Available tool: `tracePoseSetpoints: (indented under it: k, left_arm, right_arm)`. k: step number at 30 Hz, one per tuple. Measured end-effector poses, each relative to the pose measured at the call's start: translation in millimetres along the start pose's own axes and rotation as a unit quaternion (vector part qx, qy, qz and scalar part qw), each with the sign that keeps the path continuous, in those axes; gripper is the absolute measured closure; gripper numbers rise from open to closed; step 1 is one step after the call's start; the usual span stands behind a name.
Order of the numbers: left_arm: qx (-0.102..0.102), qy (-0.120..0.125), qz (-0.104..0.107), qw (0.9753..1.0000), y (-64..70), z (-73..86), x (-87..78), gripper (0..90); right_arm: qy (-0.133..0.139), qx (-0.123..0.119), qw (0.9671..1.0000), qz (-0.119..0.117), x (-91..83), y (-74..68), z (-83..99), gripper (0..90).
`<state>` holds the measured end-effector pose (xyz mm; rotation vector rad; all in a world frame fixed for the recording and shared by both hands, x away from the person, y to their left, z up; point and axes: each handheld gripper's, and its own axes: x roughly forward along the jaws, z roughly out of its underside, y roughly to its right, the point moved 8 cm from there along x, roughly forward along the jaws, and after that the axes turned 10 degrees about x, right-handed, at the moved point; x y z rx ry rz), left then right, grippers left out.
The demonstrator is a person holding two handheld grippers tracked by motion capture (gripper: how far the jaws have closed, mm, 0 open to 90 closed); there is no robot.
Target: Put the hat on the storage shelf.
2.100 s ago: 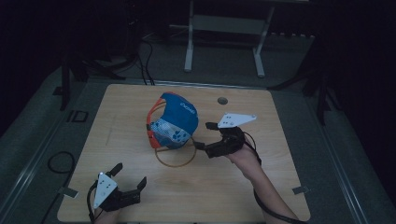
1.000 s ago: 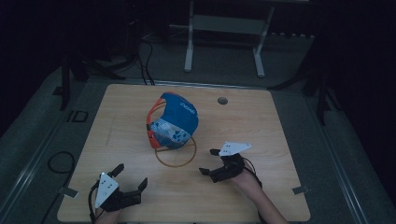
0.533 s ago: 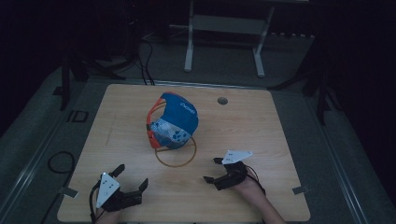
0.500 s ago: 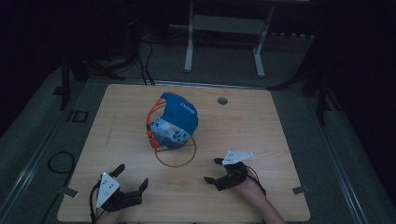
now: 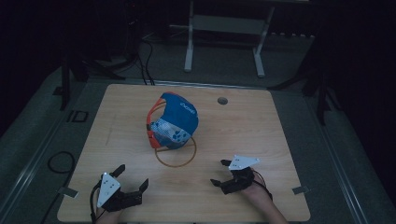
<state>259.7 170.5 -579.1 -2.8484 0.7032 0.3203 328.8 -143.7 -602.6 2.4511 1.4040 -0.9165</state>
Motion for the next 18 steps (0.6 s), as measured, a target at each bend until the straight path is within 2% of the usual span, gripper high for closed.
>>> tracePoseSetpoints:
  k: [3, 9, 18]
  left_arm:
    - [0.001, -0.002, 0.001, 1.0000, 0.3, 0.6, 0.3, 2.2]
    - [0.002, -0.003, 0.003, 1.0000, 0.3, 1.1, 0.6, 2.2]
    - [0.008, -0.005, 0.005, 0.9999, 1.9, 1.9, 0.6, 2.2]
  right_arm:
    - [0.000, 0.003, 1.0000, 0.004, -4.2, 2.4, 3.5, 13.8]
    - [-0.011, -0.008, 0.9995, 0.028, -12.5, 6.9, 15.0, 13.8]
    - [0.004, 0.001, 0.9992, 0.041, -20.3, 12.4, 19.0, 13.9]
